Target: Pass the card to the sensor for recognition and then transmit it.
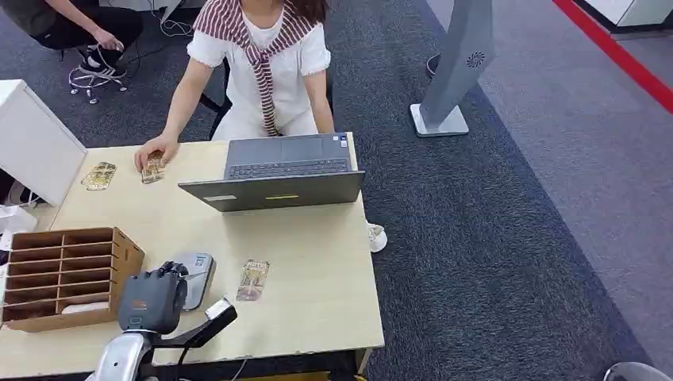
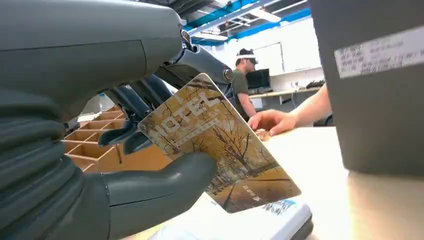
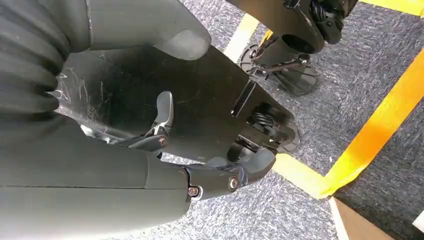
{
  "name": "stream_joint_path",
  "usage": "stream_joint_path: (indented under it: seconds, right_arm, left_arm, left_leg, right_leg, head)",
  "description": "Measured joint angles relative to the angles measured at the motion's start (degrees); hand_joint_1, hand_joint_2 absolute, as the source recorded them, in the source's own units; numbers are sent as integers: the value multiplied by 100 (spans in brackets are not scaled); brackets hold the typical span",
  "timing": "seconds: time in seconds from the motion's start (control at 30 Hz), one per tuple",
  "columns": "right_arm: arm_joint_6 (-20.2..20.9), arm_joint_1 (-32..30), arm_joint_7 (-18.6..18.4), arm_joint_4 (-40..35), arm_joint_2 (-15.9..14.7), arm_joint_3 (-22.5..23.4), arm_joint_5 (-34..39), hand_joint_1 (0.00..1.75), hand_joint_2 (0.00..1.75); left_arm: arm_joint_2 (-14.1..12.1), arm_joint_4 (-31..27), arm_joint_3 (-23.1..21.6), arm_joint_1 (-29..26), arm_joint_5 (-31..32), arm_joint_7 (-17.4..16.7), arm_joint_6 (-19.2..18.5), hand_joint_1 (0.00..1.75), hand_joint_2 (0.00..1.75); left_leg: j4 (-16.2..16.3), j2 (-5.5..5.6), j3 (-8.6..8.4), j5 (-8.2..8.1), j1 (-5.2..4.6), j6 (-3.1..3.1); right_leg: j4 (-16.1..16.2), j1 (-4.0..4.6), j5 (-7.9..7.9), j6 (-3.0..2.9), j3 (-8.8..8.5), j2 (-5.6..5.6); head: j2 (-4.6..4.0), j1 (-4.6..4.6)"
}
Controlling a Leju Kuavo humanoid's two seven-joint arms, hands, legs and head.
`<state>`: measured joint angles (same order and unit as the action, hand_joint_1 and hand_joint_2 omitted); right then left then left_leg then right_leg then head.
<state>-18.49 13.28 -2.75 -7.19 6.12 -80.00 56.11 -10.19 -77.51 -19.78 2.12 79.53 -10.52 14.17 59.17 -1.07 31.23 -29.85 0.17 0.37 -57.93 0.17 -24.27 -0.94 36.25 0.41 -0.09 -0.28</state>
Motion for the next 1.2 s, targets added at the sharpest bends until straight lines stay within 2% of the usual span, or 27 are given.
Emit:
stream_joint_path:
  seconds: [0.17, 0.27, 0.9, 1.2]
  right_arm:
    - [2, 6, -31, 0, 0, -26, 0, 0, 175]
    - [2, 9, -37, 0, 0, -31, 0, 0, 175]
    - [26, 18, -4, 0, 0, -131, 4, 0, 175]
    - [52, 20, -13, 2, 0, -146, 31, 0, 175]
  left_arm:
    - [35, 158, 205, 36, 219, -318, -31, 175, 175]
    - [39, 217, 343, 37, 233, -360, -49, 175, 175]
    - [101, 490, 612, 90, 268, -386, -132, 175, 175]
    - [114, 538, 625, 108, 250, -349, -313, 175, 175]
  left_leg:
    - [0, 0, -1, 0, 0, 0]
    - [0, -1, -2, 0, 0, 0]
    - [0, 0, -3, -1, 0, 2]
    - [0, 0, -8, 0, 0, 0]
  right_leg:
    - [0, 0, 0, 0, 0, 0]
    - [0, 0, 0, 0, 0, 1]
    - [-1, 0, 1, -1, -4, -2]
    - [-1, 0, 1, -1, -9, -2]
  head:
    - [0, 0]
    - [0, 0]
    - [0, 0]
    - [0, 0]
